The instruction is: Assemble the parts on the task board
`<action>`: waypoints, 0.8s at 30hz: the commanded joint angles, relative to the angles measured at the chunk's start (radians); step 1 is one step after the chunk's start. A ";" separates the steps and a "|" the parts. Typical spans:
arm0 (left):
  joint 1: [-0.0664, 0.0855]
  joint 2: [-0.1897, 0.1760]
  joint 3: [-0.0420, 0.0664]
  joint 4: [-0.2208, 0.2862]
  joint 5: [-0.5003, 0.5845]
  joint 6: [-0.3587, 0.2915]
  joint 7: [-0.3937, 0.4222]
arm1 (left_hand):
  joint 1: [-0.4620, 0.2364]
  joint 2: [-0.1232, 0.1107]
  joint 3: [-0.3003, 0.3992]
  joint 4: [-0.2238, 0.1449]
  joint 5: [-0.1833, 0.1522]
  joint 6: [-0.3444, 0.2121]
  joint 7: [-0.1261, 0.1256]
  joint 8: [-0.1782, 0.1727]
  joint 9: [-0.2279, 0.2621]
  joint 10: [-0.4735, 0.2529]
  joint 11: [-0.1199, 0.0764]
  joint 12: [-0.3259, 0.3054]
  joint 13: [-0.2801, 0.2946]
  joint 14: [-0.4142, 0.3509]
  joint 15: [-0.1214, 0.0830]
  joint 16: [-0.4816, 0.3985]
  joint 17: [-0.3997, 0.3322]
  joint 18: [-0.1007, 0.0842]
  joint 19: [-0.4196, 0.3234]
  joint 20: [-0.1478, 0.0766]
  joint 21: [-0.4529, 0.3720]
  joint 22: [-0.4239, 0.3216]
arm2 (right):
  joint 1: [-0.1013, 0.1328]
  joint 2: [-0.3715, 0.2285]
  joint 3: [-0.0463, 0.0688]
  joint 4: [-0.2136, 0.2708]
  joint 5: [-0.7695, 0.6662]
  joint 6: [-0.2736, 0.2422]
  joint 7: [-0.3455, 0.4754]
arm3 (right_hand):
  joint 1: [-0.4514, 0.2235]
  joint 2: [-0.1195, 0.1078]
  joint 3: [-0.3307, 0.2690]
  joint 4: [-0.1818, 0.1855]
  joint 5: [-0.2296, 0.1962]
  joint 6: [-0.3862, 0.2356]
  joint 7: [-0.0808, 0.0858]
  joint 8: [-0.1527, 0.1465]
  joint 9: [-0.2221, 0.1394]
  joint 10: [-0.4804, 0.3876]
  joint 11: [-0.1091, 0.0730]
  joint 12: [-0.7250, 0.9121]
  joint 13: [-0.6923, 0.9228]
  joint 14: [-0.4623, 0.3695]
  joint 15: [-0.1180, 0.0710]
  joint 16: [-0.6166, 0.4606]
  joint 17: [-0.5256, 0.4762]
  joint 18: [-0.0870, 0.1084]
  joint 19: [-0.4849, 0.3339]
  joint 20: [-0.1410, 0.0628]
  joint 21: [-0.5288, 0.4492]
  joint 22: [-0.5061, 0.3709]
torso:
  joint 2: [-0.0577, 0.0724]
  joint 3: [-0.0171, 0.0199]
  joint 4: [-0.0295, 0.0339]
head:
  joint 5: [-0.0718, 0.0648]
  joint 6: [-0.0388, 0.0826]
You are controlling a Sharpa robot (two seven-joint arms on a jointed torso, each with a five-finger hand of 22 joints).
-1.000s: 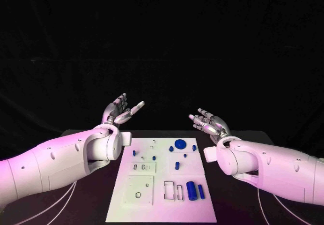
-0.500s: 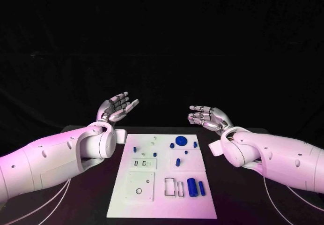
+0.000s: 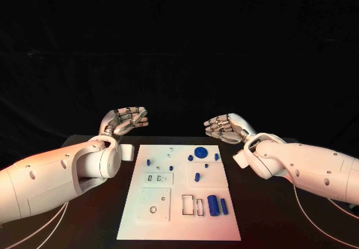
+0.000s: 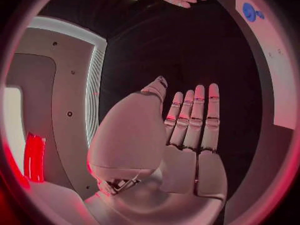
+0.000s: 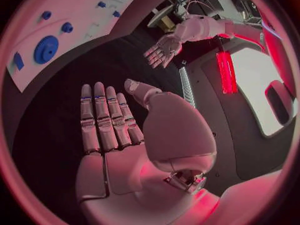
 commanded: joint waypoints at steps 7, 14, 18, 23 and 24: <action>0.012 -0.048 0.001 0.091 -0.035 0.068 -0.013 | 0.007 -0.010 0.019 -0.002 -0.004 0.023 0.013 0.012 0.002 0.038 -0.010 -0.004 0.001 0.037 -0.012 0.017 0.020 0.020 0.033 -0.013 0.023 0.007 | 0.027 0.013 0.004 -0.005 -0.431 0.110 -0.183 | 0.009 -0.046 -0.006 -0.035 0.011 0.108 -0.023 0.043 0.023 0.160 -0.056 -0.002 0.013 0.219 -0.082 0.096 0.062 0.019 0.213 -0.087 0.165 0.077 | 0.040 -0.0069 0.0164 | -0.011 0.010; 0.016 -0.089 0.005 0.172 -0.039 0.085 -0.018 | 0.008 -0.018 0.029 -0.005 -0.005 0.024 0.010 0.010 0.001 0.045 -0.012 -0.019 0.000 0.042 -0.016 0.018 0.031 0.020 0.068 -0.025 0.052 0.018 | 0.048 0.039 0.005 -0.010 -0.693 0.169 -0.296 | -0.006 -0.061 -0.023 -0.036 0.034 0.135 -0.049 0.046 0.039 0.219 -0.087 -0.033 0.012 0.382 -0.136 0.206 0.184 0.015 0.292 -0.146 0.357 0.201 | 0.067 -0.0154 0.0283 | -0.028 0.011; 0.018 -0.106 0.008 0.208 -0.040 0.088 -0.019 | 0.006 -0.022 0.033 -0.007 -0.005 0.024 0.008 0.009 0.000 0.048 -0.013 -0.026 -0.001 0.048 -0.018 0.021 0.037 0.019 0.082 -0.031 0.065 0.024 | 0.059 0.054 0.006 -0.014 -0.796 0.197 -0.335 | -0.019 -0.076 -0.012 -0.032 0.033 0.132 -0.052 0.038 0.045 0.213 -0.095 -0.038 0.010 0.452 -0.146 0.298 0.265 0.017 0.320 -0.157 0.436 0.255 | 0.080 -0.0202 0.0354 | -0.041 0.007; 0.020 -0.116 0.012 0.237 -0.040 0.090 -0.018 | 0.005 -0.024 0.035 -0.008 -0.005 0.023 0.007 0.008 0.000 0.048 -0.014 -0.031 -0.001 0.052 -0.020 0.023 0.041 0.019 0.089 -0.034 0.074 0.028 | 0.067 0.074 0.006 -0.021 -0.901 0.217 -0.373 | -0.046 -0.100 0.030 -0.009 0.037 0.128 -0.050 0.030 0.063 0.162 -0.090 -0.037 0.008 0.498 -0.144 0.711 0.618 -0.047 0.478 -0.161 0.853 0.746 | 0.099 -0.0290 0.0412 | -0.048 0.007; 0.020 -0.117 0.013 0.239 -0.040 0.090 -0.018 | 0.004 -0.025 0.036 -0.008 -0.005 0.023 0.007 0.008 -0.001 0.047 -0.014 -0.034 -0.001 0.053 -0.021 0.024 0.044 0.019 0.094 -0.035 0.080 0.030 | 0.068 0.077 0.006 -0.023 -0.913 0.219 -0.378 | -0.047 -0.103 0.035 -0.006 0.037 0.128 -0.052 0.031 0.067 0.159 -0.084 -0.037 0.009 0.491 -0.144 0.760 0.661 -0.050 0.481 -0.158 0.883 0.781 | 0.102 -0.0304 0.0422 | -0.050 0.006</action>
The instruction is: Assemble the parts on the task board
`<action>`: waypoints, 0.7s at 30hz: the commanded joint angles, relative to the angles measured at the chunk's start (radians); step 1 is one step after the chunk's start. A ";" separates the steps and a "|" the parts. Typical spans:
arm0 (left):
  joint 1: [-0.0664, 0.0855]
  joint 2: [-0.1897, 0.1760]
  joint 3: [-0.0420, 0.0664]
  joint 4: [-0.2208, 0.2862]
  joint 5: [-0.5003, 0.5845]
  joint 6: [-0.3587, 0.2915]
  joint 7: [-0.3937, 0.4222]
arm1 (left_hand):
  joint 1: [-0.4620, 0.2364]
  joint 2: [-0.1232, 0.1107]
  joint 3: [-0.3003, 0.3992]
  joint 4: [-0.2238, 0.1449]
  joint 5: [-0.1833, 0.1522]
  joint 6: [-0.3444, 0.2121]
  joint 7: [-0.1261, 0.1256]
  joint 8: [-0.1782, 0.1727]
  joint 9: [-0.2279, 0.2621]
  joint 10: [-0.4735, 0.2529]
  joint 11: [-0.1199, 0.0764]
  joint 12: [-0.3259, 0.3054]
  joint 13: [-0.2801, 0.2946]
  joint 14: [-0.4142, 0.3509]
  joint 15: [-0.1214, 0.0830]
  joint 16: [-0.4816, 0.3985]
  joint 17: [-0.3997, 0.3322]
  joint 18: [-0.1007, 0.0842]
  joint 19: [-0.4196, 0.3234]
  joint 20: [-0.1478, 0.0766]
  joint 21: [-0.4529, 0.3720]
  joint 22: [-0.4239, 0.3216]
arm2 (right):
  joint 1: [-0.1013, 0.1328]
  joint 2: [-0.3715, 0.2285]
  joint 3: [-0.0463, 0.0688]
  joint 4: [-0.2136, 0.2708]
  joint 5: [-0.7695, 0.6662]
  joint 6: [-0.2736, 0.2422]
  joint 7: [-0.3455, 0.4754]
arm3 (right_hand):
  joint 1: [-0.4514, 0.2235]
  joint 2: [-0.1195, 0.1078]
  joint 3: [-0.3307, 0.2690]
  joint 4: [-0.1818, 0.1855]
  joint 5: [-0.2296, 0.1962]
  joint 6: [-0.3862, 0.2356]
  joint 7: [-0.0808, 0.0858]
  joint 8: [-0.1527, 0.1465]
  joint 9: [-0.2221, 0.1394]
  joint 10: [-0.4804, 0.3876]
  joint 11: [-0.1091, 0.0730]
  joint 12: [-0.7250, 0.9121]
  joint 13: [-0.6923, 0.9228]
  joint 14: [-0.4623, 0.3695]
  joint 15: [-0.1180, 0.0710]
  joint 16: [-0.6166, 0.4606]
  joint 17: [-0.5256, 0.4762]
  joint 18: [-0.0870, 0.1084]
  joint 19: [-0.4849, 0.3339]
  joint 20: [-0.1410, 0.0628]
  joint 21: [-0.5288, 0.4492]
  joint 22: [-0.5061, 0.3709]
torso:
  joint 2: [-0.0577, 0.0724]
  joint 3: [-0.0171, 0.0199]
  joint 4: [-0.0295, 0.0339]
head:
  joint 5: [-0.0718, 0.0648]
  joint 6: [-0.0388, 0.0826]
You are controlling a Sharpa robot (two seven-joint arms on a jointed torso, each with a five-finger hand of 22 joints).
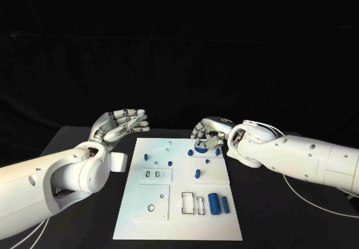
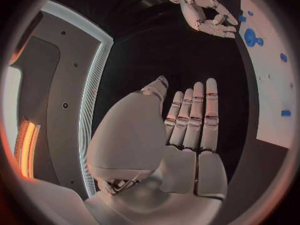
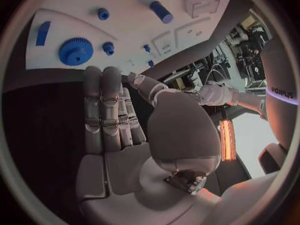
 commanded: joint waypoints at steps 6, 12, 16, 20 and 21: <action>0.005 -0.005 0.003 0.018 -0.009 0.026 0.001 | -0.001 -0.012 0.007 -0.003 -0.005 0.004 0.004 0.000 -0.002 0.005 -0.002 -0.011 -0.001 0.009 -0.003 0.008 0.005 0.004 0.016 -0.001 0.018 0.006 | 0.004 0.022 0.000 -0.013 -0.218 0.070 -0.094 | -0.005 -0.027 0.019 0.015 0.002 -0.010 0.008 -0.006 0.023 -0.036 0.012 -0.002 0.003 0.039 0.017 0.355 0.345 -0.046 0.075 0.016 0.260 0.334 | 0.029 -0.0109 0.0117 | -0.013 -0.001; 0.009 -0.009 0.004 0.021 -0.009 0.026 -0.001 | -0.002 -0.012 0.007 -0.003 -0.005 0.003 0.004 0.000 -0.002 0.004 -0.001 -0.013 -0.001 0.008 -0.003 0.008 0.006 0.004 0.017 -0.002 0.020 0.007 | 0.004 0.033 0.000 -0.019 -0.251 0.085 -0.112 | -0.007 -0.037 0.006 0.023 -0.004 -0.025 0.012 -0.013 0.031 -0.083 0.020 -0.005 0.000 0.032 0.027 0.416 0.399 -0.051 0.076 0.025 0.298 0.384 | 0.038 -0.0121 0.0171 | -0.017 0.000; 0.010 -0.009 0.005 0.021 -0.009 0.027 -0.002 | -0.004 -0.013 0.007 -0.003 -0.005 0.001 0.005 -0.001 -0.003 0.001 0.000 -0.017 -0.002 0.008 -0.003 0.008 0.008 0.004 0.019 -0.003 0.023 0.008 | 0.003 0.040 -0.001 -0.022 -0.264 0.098 -0.119 | -0.004 -0.037 -0.004 0.025 -0.005 -0.029 0.012 -0.015 0.034 -0.098 0.022 -0.005 0.001 0.032 0.029 0.438 0.421 -0.053 0.078 0.029 0.312 0.402 | 0.041 -0.0130 0.0226 | -0.019 0.000; 0.011 -0.009 0.005 0.020 -0.009 0.028 -0.003 | -0.004 -0.013 0.007 -0.003 -0.005 0.001 0.005 -0.001 -0.003 0.001 0.000 -0.017 -0.002 0.008 -0.003 0.008 0.008 0.004 0.019 -0.003 0.023 0.008 | 0.001 0.046 -0.001 -0.029 -0.273 0.107 -0.123 | -0.001 -0.036 -0.007 0.026 -0.005 -0.031 0.012 -0.016 0.035 -0.103 0.022 -0.005 0.001 0.033 0.030 0.446 0.428 -0.054 0.080 0.030 0.317 0.410 | 0.044 -0.0137 0.0267 | -0.019 -0.002; 0.011 -0.009 0.005 0.020 -0.009 0.028 -0.003 | -0.004 -0.013 0.007 -0.003 -0.005 0.001 0.005 -0.001 -0.003 0.001 0.000 -0.017 -0.002 0.008 -0.003 0.008 0.008 0.004 0.019 -0.003 0.023 0.008 | -0.001 0.048 -0.001 -0.031 -0.275 0.110 -0.123 | -0.001 -0.035 -0.008 0.026 -0.006 -0.031 0.012 -0.016 0.036 -0.106 0.022 -0.005 0.001 0.032 0.030 0.449 0.429 -0.053 0.079 0.030 0.318 0.411 | 0.045 -0.0138 0.0279 | -0.020 -0.002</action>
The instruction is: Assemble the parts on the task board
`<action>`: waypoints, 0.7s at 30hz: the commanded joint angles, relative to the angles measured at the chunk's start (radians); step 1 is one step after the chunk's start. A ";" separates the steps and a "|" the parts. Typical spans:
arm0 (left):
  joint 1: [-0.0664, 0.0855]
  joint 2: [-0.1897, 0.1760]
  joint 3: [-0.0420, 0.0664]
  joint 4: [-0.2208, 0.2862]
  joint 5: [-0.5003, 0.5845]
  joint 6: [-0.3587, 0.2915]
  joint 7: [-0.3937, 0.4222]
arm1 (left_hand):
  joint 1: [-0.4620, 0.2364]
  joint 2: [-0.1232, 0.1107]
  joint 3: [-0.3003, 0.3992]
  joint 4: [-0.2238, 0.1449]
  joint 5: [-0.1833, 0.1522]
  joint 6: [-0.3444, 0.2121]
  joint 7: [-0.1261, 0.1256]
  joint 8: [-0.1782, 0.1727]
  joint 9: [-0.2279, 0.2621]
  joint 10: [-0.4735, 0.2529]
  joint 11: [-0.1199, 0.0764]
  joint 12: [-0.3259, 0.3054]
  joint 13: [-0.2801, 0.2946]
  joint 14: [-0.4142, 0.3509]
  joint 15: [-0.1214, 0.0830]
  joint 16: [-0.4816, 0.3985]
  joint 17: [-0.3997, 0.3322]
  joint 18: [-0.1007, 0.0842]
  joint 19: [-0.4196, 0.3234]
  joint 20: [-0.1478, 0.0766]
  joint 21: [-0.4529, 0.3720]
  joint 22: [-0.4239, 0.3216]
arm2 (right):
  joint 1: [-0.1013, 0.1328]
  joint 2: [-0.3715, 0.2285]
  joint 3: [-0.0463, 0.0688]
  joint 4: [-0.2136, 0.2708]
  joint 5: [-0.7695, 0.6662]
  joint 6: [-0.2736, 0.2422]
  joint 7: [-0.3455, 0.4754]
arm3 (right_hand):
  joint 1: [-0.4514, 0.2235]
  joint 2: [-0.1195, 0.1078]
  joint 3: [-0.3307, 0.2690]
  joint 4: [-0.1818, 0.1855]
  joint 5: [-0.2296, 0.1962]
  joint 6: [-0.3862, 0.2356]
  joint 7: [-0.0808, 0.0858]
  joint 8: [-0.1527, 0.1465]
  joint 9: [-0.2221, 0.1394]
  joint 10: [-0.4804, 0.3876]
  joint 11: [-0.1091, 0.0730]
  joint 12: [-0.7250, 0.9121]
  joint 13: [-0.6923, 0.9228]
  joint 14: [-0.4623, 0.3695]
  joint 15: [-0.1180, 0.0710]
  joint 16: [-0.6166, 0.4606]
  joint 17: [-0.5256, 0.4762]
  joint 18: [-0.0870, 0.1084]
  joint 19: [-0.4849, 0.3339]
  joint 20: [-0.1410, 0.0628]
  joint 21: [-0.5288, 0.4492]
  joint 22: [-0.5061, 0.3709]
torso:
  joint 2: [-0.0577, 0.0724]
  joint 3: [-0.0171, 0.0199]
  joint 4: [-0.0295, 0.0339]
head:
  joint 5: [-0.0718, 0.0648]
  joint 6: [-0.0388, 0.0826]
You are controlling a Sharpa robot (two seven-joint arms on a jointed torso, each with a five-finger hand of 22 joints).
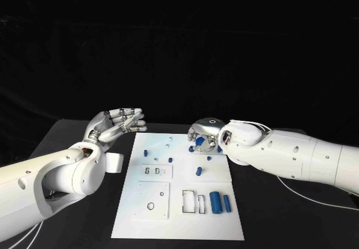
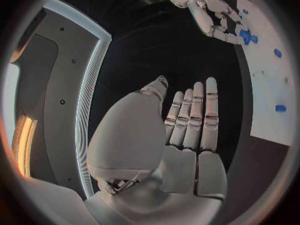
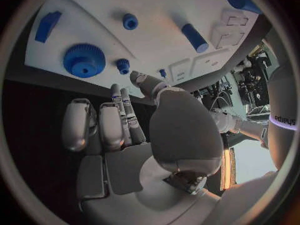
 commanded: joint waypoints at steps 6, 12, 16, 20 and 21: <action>0.004 0.001 0.001 0.002 -0.005 0.019 0.001 | -0.002 -0.010 0.004 0.000 -0.006 0.000 0.006 -0.002 -0.001 -0.001 0.000 -0.006 -0.002 0.004 0.001 0.004 0.002 0.003 0.009 0.000 0.006 0.002 | -0.006 0.013 -0.001 -0.013 -0.052 0.046 -0.022 | 0.005 -0.001 -0.009 0.003 -0.007 -0.006 0.000 -0.006 0.004 -0.010 0.000 -0.003 0.002 0.031 0.005 0.020 0.017 -0.010 0.009 0.006 0.016 0.019 | 0.011 -0.0031 0.0068 | -0.001 0.001; 0.004 0.000 0.001 0.000 -0.005 0.019 0.000 | -0.002 -0.010 0.004 0.000 -0.006 -0.001 0.006 -0.003 -0.001 -0.001 0.000 -0.006 -0.002 0.004 0.001 0.004 0.002 0.003 0.010 0.000 0.006 0.002 | -0.009 0.021 -0.002 -0.023 -0.053 0.057 -0.021 | 0.009 0.006 -0.008 0.006 -0.006 0.000 -0.002 -0.003 0.008 0.001 -0.002 0.000 0.006 0.034 0.004 0.041 0.039 -0.015 0.021 0.006 0.036 0.049 | 0.016 -0.0038 0.0081 | -0.002 0.002; 0.005 0.000 0.001 -0.001 -0.004 0.019 -0.001 | -0.002 -0.010 0.004 0.000 -0.006 -0.001 0.006 -0.003 -0.001 -0.001 0.000 -0.006 -0.002 0.004 0.001 0.004 0.002 0.003 0.010 0.000 0.006 0.002 | -0.012 0.023 -0.002 -0.029 -0.053 0.060 -0.020 | 0.011 0.010 -0.004 0.008 -0.005 0.003 -0.002 -0.001 0.011 0.015 -0.003 0.004 0.009 0.035 0.004 0.050 0.047 -0.017 0.027 0.006 0.047 0.065 | 0.019 -0.0043 0.0096 | -0.003 0.002; 0.005 0.000 0.001 -0.001 -0.004 0.019 -0.001 | -0.003 -0.010 0.004 0.000 -0.006 -0.002 0.007 -0.003 -0.002 -0.002 0.001 -0.007 -0.002 0.003 0.001 0.004 0.003 0.003 0.010 0.000 0.008 0.003 | -0.015 0.025 -0.003 -0.031 -0.051 0.061 -0.017 | 0.013 0.016 0.003 0.011 -0.005 0.010 -0.003 0.002 0.015 0.030 -0.005 0.007 0.013 0.036 0.002 0.061 0.058 -0.020 0.035 0.006 0.059 0.083 | 0.021 -0.0045 0.0097 | -0.002 0.003; 0.005 0.000 0.001 -0.002 -0.004 0.019 -0.002 | -0.003 -0.010 0.004 0.000 -0.006 -0.002 0.007 -0.003 -0.002 -0.002 0.001 -0.007 -0.002 0.003 0.001 0.004 0.003 0.003 0.010 0.000 0.008 0.003 | -0.015 0.026 -0.003 -0.031 -0.051 0.060 -0.016 | 0.015 0.021 0.009 0.012 -0.006 0.015 -0.005 0.005 0.017 0.041 -0.007 0.010 0.015 0.037 0.001 0.064 0.060 -0.022 0.039 0.005 0.065 0.093 | 0.021 -0.0046 0.0100 | -0.002 0.003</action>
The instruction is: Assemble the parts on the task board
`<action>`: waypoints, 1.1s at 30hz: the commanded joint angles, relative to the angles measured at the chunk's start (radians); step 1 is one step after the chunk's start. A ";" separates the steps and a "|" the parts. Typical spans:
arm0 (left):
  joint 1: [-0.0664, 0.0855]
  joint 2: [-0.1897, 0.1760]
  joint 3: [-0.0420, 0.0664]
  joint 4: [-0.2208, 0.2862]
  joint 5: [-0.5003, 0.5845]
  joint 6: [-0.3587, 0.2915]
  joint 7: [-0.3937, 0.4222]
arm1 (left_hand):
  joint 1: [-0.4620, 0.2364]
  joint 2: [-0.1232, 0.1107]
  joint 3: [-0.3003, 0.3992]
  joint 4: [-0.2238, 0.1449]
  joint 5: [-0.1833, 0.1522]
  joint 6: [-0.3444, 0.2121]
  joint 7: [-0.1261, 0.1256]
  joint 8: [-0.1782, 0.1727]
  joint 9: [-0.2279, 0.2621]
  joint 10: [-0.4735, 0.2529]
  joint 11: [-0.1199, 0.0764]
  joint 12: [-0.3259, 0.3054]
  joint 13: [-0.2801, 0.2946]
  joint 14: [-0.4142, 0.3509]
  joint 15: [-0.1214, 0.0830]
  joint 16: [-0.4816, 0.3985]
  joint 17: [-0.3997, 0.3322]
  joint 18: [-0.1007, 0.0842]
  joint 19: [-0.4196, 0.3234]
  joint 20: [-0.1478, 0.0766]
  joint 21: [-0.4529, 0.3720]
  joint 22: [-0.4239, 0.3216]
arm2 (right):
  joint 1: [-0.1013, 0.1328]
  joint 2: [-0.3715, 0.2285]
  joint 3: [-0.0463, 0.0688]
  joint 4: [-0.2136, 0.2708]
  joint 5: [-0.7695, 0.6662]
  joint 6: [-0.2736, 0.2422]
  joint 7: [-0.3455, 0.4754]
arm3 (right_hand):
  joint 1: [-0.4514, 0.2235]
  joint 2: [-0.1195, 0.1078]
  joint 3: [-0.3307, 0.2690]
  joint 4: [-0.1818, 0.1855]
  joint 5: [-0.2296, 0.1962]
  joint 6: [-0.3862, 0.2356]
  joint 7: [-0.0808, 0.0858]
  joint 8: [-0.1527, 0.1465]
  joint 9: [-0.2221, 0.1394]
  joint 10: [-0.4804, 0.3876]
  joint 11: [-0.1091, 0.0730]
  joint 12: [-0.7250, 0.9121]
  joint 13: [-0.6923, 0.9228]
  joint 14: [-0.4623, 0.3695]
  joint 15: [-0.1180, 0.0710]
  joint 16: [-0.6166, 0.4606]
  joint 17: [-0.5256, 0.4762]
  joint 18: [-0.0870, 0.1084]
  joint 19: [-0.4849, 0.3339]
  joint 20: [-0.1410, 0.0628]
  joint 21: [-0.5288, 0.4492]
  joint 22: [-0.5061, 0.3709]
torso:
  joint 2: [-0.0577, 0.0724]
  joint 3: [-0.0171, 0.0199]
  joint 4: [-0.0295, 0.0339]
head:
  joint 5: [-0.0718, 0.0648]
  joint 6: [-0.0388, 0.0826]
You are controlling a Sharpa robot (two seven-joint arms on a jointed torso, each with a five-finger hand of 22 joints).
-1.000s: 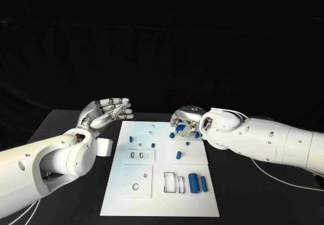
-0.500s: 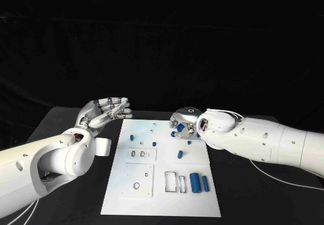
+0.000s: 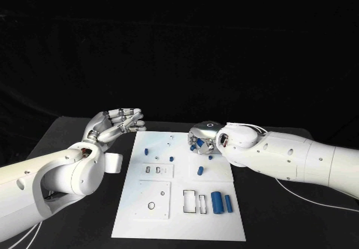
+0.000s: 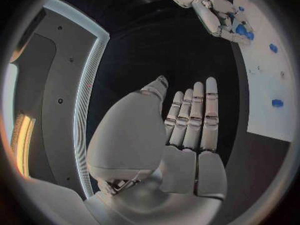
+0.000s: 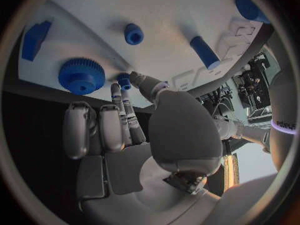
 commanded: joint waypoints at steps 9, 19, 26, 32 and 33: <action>0.003 0.000 0.001 -0.001 -0.004 0.018 0.000 | -0.003 -0.010 0.005 0.000 -0.006 -0.002 0.007 -0.004 -0.001 -0.003 0.001 -0.005 -0.002 0.003 0.002 0.004 0.002 0.003 0.010 0.000 0.005 0.002 | -0.004 0.003 0.000 -0.006 -0.014 -0.007 -0.005 | 0.032 0.055 0.069 0.002 -0.070 0.060 -0.023 0.037 0.029 0.091 -0.025 0.018 0.018 0.039 -0.019 0.031 0.024 -0.031 0.040 -0.015 0.054 0.082 | 0.008 -0.0015 0.0031 | 0.001 0.000; 0.003 0.000 0.001 -0.003 -0.004 0.018 -0.004 | -0.003 -0.008 0.006 0.000 -0.006 -0.003 0.008 -0.004 -0.001 -0.005 0.002 -0.007 -0.002 0.003 0.002 0.003 0.003 0.003 0.010 0.000 0.007 0.003 | -0.006 -0.008 0.001 0.020 -0.002 -0.154 -0.009 | 0.049 0.086 0.094 -0.008 -0.088 0.093 -0.042 0.080 0.071 0.147 -0.047 0.024 0.040 0.039 -0.035 0.044 0.031 -0.039 0.057 -0.031 0.078 0.121 | 0.011 -0.0023 0.0046 | 0.002 0.005; 0.003 0.000 0.001 -0.008 -0.004 0.017 -0.005 | -0.002 -0.007 0.007 -0.001 -0.006 -0.004 0.008 -0.005 -0.002 -0.006 0.002 -0.008 -0.002 0.003 0.002 0.004 0.004 0.003 0.011 -0.001 0.008 0.003 | 0.002 0.000 0.009 0.036 0.016 -0.246 -0.030 | 0.047 0.083 0.094 -0.010 -0.088 0.091 -0.042 0.083 0.076 0.147 -0.047 0.021 0.041 0.039 -0.036 0.044 0.029 -0.039 0.057 -0.032 0.079 0.122 | 0.013 -0.0044 0.0049 | 0.002 0.016; 0.003 0.002 0.001 -0.011 -0.004 0.017 -0.006 | -0.002 -0.007 0.007 -0.001 -0.006 -0.005 0.009 -0.005 -0.002 -0.007 0.003 -0.009 -0.002 0.001 0.002 0.003 0.004 0.002 0.010 0.000 0.008 0.004 | 0.008 0.050 0.011 -0.023 0.040 -0.309 -0.025 | 0.042 0.075 0.096 -0.013 -0.078 0.080 -0.040 0.084 0.085 0.143 -0.045 0.013 0.044 0.040 -0.035 0.049 0.035 -0.041 0.061 -0.033 0.084 0.131 | 0.017 -0.0046 0.0089 | 0.001 0.022; 0.003 0.003 0.001 -0.011 -0.004 0.018 -0.006 | -0.002 -0.007 0.007 -0.001 -0.006 -0.005 0.009 -0.005 -0.002 -0.007 0.003 -0.009 -0.002 0.001 0.002 0.003 0.004 0.002 0.010 0.000 0.008 0.004 | 0.008 0.058 0.012 -0.033 0.043 -0.315 -0.023 | 0.041 0.075 0.095 -0.012 -0.078 0.080 -0.040 0.085 0.086 0.143 -0.045 0.013 0.045 0.040 -0.035 0.049 0.035 -0.041 0.061 -0.033 0.084 0.131 | 0.017 -0.0045 0.0096 | 0.001 0.023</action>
